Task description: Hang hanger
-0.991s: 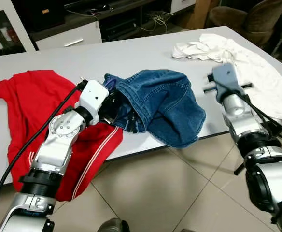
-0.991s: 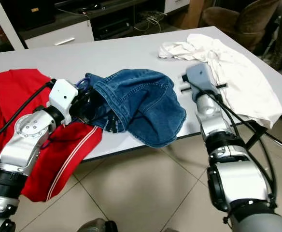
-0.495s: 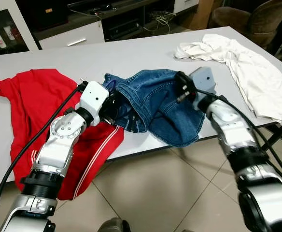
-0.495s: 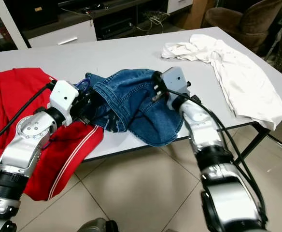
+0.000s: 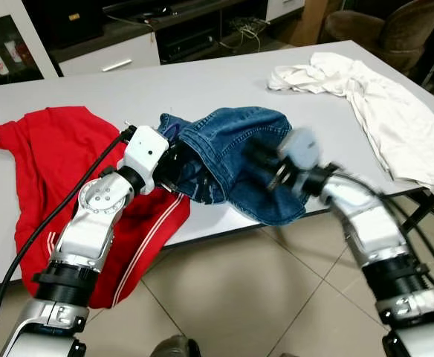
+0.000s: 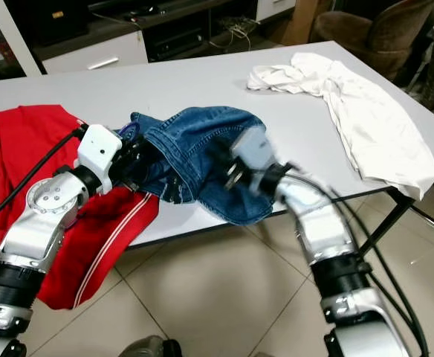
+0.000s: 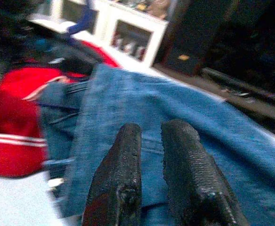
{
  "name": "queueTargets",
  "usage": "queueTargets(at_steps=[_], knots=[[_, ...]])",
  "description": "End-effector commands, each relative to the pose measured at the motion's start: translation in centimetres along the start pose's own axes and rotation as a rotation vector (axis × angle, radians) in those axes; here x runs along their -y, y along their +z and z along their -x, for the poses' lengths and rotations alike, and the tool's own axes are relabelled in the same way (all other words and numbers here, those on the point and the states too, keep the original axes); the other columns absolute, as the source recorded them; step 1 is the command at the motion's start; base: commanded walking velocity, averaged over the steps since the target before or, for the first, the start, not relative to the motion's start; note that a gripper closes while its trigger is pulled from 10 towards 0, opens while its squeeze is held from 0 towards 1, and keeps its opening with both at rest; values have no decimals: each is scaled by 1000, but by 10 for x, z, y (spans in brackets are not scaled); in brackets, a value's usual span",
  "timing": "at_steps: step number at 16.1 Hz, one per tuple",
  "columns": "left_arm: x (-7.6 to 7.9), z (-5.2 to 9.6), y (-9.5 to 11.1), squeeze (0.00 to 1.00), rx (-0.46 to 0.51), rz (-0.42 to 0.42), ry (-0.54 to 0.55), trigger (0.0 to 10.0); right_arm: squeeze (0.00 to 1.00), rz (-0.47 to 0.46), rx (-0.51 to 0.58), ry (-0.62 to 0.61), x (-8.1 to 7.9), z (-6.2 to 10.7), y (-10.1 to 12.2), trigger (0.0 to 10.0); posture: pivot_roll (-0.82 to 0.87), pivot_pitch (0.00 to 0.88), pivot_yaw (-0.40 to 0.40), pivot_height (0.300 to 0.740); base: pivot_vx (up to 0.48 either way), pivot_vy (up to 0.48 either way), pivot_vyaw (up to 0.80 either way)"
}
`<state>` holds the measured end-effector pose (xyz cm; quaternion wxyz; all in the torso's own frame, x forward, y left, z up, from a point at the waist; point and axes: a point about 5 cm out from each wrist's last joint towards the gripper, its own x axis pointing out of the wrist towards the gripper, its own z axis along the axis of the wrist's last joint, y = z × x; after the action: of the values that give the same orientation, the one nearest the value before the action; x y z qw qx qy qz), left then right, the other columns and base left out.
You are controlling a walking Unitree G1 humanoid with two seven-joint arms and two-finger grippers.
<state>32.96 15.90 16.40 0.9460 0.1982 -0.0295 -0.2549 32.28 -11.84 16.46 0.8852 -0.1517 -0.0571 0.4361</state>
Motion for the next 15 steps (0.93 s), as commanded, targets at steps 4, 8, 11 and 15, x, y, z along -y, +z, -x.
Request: queueTargets(at_steps=[4, 8, 11, 15], knots=[[0, 0, -3, 0, -22, -7, -4, 10000, 1000, -37, -141, 72, -20, -10, -22, 10000, -31, 0, 84, 736, 0, 0, 0], [2, 2, -4, 0, -23, -5, -14, 10000, 1000, -50, -326, -287, 22, -13, -41, 10000, -27, 0, 80, 736, 0, 0, 0], [6, 2, -4, 0, -23, -2, -29, 10000, 1000, -73, -429, -496, 43, -3, -55, 10000, -25, 0, 73, 736, 0, 0, 0], [15, 5, -5, 0, -23, -9, -98, 10000, 1000, -105, -501, -715, 63, 14, -68, 10000, -24, 0, 73, 736, 0, 0, 0]])
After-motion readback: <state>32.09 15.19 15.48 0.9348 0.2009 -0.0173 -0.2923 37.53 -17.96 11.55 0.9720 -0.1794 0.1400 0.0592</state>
